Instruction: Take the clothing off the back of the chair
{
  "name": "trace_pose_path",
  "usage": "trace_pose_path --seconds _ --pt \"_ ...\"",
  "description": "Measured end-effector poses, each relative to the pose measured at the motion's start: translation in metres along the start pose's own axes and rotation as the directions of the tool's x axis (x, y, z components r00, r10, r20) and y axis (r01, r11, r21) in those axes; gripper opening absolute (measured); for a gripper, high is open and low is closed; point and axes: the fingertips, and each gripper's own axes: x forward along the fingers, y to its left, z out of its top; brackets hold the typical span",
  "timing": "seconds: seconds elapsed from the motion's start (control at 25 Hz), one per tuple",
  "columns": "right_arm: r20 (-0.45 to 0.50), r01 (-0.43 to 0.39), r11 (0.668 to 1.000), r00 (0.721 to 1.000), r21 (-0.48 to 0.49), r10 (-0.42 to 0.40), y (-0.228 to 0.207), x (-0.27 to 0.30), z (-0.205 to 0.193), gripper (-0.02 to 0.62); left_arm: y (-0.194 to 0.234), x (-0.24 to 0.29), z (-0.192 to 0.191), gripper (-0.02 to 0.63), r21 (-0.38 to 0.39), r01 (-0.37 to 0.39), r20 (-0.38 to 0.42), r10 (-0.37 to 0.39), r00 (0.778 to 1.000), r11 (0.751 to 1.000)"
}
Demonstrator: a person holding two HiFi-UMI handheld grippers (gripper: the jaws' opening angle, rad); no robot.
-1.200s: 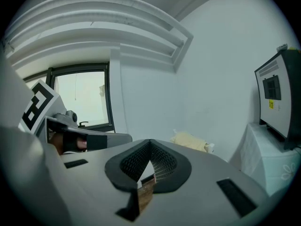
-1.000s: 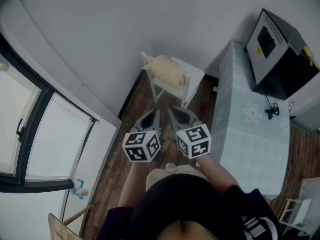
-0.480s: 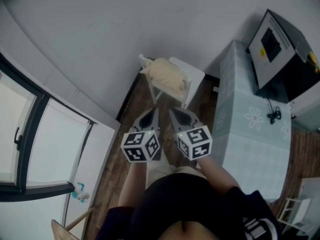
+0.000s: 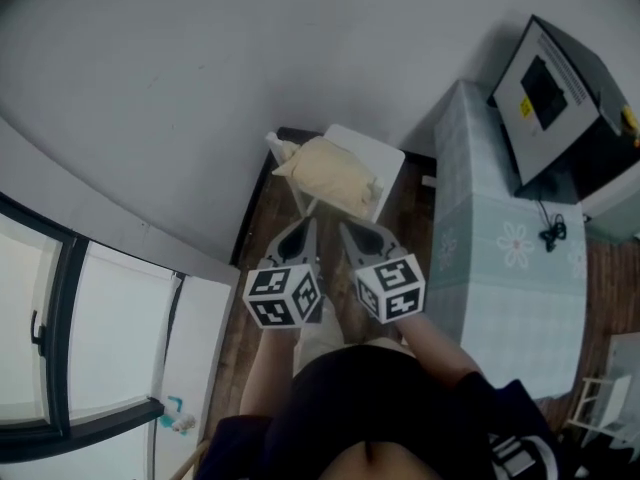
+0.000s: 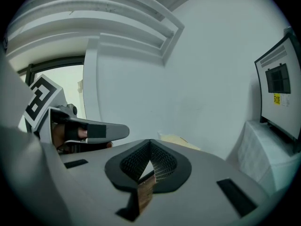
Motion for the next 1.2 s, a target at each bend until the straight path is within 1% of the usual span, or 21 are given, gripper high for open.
trace_pose_path --seconds 0.16,0.36,0.64,0.88,1.2 --pt "-0.010 0.040 0.999 0.999 -0.002 -0.040 -0.011 0.030 0.003 0.011 0.023 0.026 0.010 -0.002 0.003 0.028 -0.012 -0.028 1.000 1.000" --pt "-0.031 0.082 0.997 0.996 -0.003 -0.082 -0.018 0.065 0.005 0.011 0.053 0.056 0.020 -0.002 0.014 0.070 -0.052 -0.070 0.996 0.997" --pt "-0.062 0.154 0.988 0.986 0.032 -0.152 -0.039 0.106 0.011 0.011 0.083 0.097 0.034 -0.002 0.007 0.116 -0.095 -0.115 0.989 0.993" --pt "-0.075 0.237 0.969 0.970 0.070 -0.232 -0.064 0.126 0.011 0.011 0.101 0.130 0.033 -0.002 0.009 0.157 -0.134 -0.154 0.979 0.988" --pt "-0.120 0.342 0.934 0.936 0.106 -0.330 -0.095 0.130 -0.010 0.011 0.108 0.166 0.021 -0.002 0.005 0.224 -0.190 -0.219 0.957 0.975"
